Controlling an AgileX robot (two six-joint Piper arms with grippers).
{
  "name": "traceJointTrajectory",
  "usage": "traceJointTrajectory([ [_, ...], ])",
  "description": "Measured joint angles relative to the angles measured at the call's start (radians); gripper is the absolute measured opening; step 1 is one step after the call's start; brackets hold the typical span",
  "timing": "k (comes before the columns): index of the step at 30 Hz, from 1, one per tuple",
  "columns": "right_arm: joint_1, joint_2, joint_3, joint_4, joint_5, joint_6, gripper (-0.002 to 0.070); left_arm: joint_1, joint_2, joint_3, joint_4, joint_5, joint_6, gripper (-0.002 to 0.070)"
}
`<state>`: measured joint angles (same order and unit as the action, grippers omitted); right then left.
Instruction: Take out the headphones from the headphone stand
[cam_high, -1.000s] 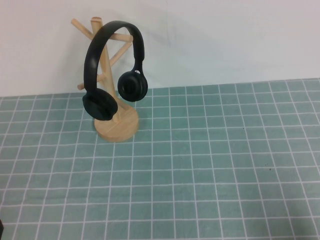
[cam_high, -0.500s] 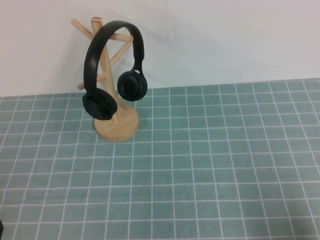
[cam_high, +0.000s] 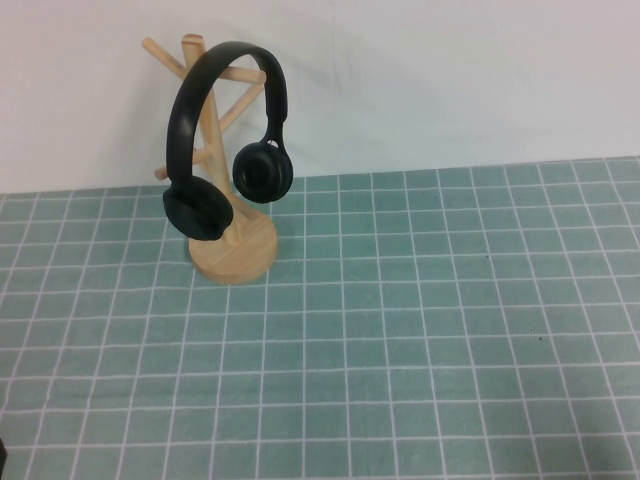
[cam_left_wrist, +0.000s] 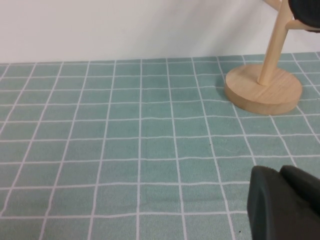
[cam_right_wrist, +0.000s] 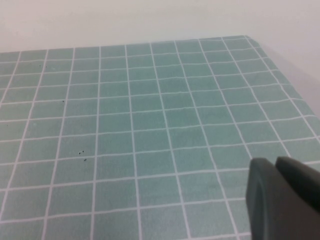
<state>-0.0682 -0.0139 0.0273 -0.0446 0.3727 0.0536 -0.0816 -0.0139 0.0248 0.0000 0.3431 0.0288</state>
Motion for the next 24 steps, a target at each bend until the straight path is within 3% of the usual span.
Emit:
traceJointTrajectory([
  [5, 0.000, 0.000, 0.000, 0.000, 0.000, 0.000, -0.0009, 0.000, 0.000, 0.000, -0.072, -0.032, -0.002, 0.0002],
  [13, 0.000, 0.000, 0.000, 0.000, 0.000, 0.000, -0.0009, 0.000, 0.000, 0.000, -0.622, -0.206, -0.060, 0.0002],
  [20, 0.000, 0.000, 0.000, 0.000, 0.000, 0.000, -0.0009, 0.000, 0.000, 0.000, -0.705, -0.301, -0.069, 0.0002],
  [24, 0.000, 0.000, 0.000, 0.000, 0.000, 0.000, -0.0009, 0.000, 0.005, -0.053, -0.697, -0.185, -0.045, 0.0001],
])
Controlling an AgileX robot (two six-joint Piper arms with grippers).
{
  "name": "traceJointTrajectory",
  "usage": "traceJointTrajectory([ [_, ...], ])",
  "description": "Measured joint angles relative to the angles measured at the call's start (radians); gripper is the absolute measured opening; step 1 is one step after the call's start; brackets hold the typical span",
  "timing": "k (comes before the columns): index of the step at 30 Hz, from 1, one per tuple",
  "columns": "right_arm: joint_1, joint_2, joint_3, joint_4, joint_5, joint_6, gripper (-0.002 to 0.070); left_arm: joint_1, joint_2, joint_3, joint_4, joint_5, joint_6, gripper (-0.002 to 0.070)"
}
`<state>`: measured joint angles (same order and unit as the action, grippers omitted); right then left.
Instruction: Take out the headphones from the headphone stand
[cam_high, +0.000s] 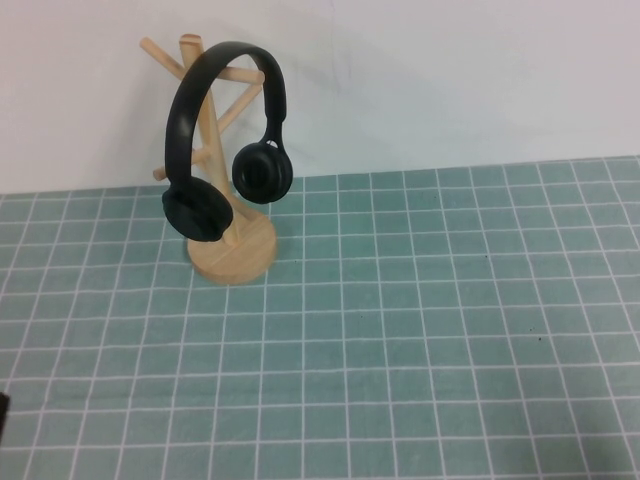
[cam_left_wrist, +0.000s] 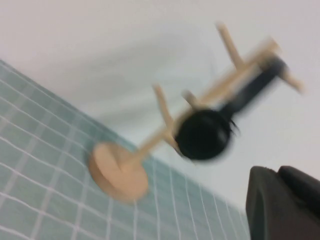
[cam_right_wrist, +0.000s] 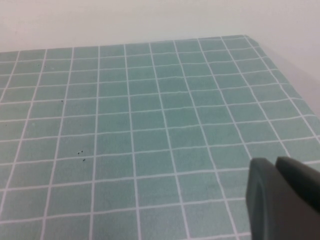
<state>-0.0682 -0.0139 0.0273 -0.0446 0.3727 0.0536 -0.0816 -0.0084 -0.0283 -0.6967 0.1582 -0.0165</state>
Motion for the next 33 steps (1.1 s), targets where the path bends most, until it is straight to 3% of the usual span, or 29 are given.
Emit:
traceJointTrajectory([
  [4, 0.000, 0.000, 0.000, 0.000, 0.000, 0.000, -0.0009, 0.000, 0.118, -0.189, 0.104, 0.260, 0.027, 0.0000],
  [10, 0.000, 0.000, 0.000, 0.000, 0.000, 0.000, -0.0009, 0.000, 0.464, -0.475, 0.402, 0.632, 0.044, 0.0000],
  [15, 0.000, 0.000, 0.000, 0.000, 0.000, 0.000, -0.0009, 0.000, 0.745, -0.641, 0.613, 0.703, 0.080, 0.0000],
  [19, 0.000, 0.000, 0.000, 0.000, 0.000, 0.000, -0.0009, -0.025, 0.982, -0.759, 0.657, 0.703, 0.084, 0.0000],
  [22, 0.000, 0.000, 0.000, 0.000, 0.000, 0.000, -0.0009, -0.117, 1.131, -0.856, 0.703, 0.694, 0.070, 0.0000],
  [25, 0.000, 0.000, 0.000, 0.000, 0.000, 0.000, -0.0009, -0.271, 1.256, -0.959, 0.795, 0.700, -0.009, -0.0001],
  [33, 0.000, 0.000, 0.000, 0.000, 0.000, 0.000, -0.0009, -0.687, 1.471, -1.219, 1.260, 0.860, -0.353, -0.0001],
])
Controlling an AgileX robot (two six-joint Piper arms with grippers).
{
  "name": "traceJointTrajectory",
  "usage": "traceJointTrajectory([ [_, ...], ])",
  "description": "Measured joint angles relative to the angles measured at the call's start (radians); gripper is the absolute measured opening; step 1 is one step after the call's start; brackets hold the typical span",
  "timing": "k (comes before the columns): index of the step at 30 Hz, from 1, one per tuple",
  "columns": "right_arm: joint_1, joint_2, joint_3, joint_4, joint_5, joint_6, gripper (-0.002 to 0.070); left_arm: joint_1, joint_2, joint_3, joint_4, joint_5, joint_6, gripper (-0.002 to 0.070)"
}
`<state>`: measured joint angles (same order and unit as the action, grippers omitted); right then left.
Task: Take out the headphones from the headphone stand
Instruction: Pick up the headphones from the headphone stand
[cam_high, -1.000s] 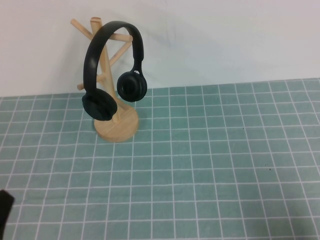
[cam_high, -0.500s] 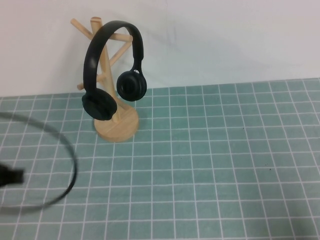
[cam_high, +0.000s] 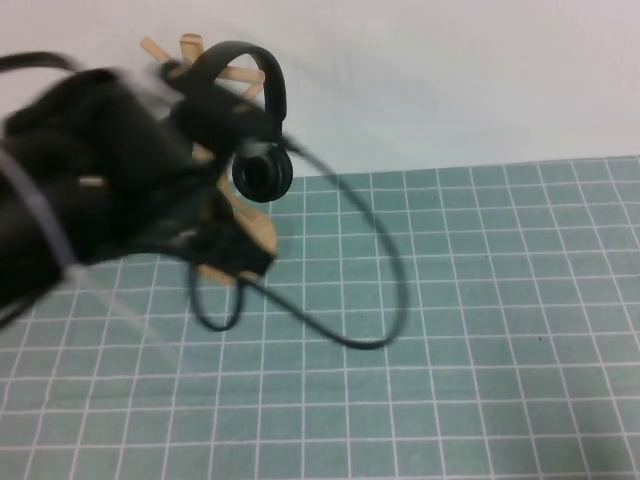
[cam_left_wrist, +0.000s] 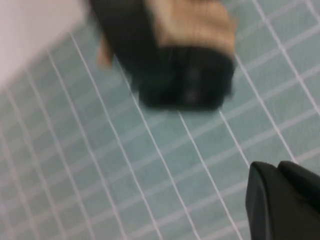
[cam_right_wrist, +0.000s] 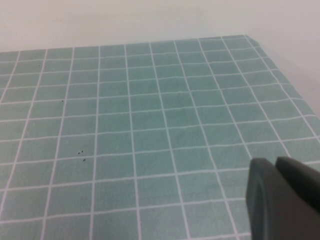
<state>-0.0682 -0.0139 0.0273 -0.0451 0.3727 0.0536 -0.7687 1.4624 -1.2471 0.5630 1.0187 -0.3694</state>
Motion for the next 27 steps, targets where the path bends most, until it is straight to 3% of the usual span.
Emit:
traceJointTrajectory([
  [4, 0.000, 0.000, 0.000, 0.000, 0.000, 0.000, -0.0009, -0.085, 0.063, -0.118, 0.109, 0.073, -0.032, -0.0001],
  [9, 0.000, 0.000, 0.000, 0.000, 0.000, 0.000, -0.0009, -0.093, 0.105, -0.232, 0.148, 0.085, 0.021, 0.0044],
  [13, 0.000, 0.000, 0.000, 0.000, 0.000, 0.000, -0.0009, -0.091, 0.141, -0.293, 0.202, 0.103, 0.023, 0.0214],
  [17, 0.000, 0.000, 0.000, 0.000, 0.000, 0.000, -0.0009, -0.073, 0.183, -0.329, 0.277, 0.152, -0.090, 0.0377],
  [27, 0.000, 0.000, 0.000, 0.000, 0.000, 0.000, -0.0009, 0.011, 0.241, -0.332, 0.298, 0.123, -0.150, 0.0426],
])
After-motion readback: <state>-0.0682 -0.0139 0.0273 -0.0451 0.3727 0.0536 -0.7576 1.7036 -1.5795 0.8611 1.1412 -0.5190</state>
